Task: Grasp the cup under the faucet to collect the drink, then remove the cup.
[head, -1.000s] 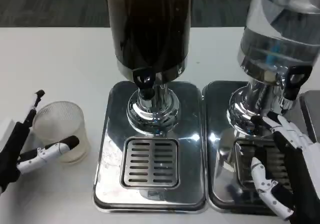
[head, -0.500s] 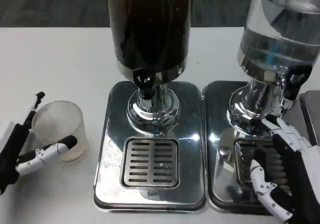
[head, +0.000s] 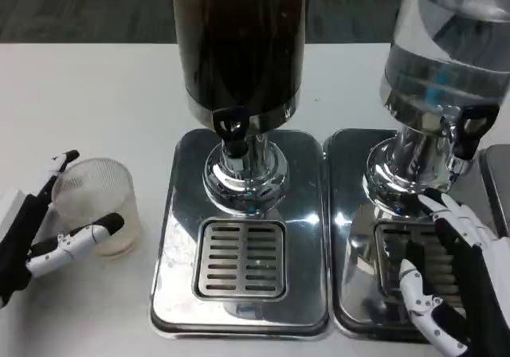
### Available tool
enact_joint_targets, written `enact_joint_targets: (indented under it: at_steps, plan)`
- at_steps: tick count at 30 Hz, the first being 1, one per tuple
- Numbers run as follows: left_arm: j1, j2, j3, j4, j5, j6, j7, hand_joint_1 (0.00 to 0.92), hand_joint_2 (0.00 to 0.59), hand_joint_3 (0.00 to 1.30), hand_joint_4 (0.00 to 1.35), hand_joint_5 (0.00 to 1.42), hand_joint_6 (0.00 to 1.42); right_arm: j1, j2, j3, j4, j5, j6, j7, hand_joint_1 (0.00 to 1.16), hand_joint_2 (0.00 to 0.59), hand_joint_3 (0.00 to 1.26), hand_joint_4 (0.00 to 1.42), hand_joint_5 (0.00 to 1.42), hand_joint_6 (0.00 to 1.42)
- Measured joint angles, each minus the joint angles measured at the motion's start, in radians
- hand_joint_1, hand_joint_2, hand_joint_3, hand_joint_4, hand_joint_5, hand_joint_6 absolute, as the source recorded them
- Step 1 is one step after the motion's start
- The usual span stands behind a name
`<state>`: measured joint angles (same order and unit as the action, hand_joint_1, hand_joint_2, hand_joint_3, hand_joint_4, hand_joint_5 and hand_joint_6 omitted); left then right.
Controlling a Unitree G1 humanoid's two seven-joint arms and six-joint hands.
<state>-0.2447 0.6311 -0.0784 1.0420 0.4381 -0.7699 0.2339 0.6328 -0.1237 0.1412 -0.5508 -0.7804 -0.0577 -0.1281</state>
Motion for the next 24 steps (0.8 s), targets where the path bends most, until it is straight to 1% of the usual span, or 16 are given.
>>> enact_joint_targets:
  at_steps: [7,10,13,17,20,24]
  plan:
    - [-0.020,0.000,-0.019,0.016,0.000,-0.003,0.000,0.126,0.137,0.11,0.03,0.22,0.24,-0.001,0.002,0.001,0.000,0.000,0.000,0.000,0.43,0.586,0.22,0.10,0.07,0.08]
    - [-0.024,0.000,-0.020,0.022,0.000,-0.005,0.004,0.121,0.173,0.16,0.10,0.27,0.29,-0.003,0.001,0.001,0.000,0.001,0.000,0.000,0.43,0.586,0.22,0.10,0.07,0.08]
    - [-0.024,0.000,-0.020,0.027,0.001,-0.008,0.016,0.116,0.185,0.22,0.17,0.34,0.33,-0.012,0.001,0.001,0.000,0.001,0.000,0.000,0.43,0.586,0.22,0.10,0.07,0.08]
    - [-0.024,0.000,-0.021,0.030,0.004,-0.012,0.035,0.115,0.189,0.24,0.20,0.37,0.35,-0.025,-0.001,0.002,0.000,0.002,0.001,0.000,0.43,0.586,0.21,0.10,0.07,0.08]
    - [-0.023,0.000,-0.021,0.030,0.005,-0.014,0.050,0.119,0.196,0.27,0.24,0.42,0.40,-0.031,-0.002,0.003,0.001,0.004,0.001,0.001,0.43,0.586,0.21,0.10,0.07,0.08]
    - [-0.021,0.000,-0.022,0.029,0.007,-0.018,0.061,0.108,0.200,0.27,0.26,0.44,0.42,-0.037,-0.004,0.003,0.001,0.013,0.001,0.002,0.43,0.586,0.21,0.10,0.07,0.08]
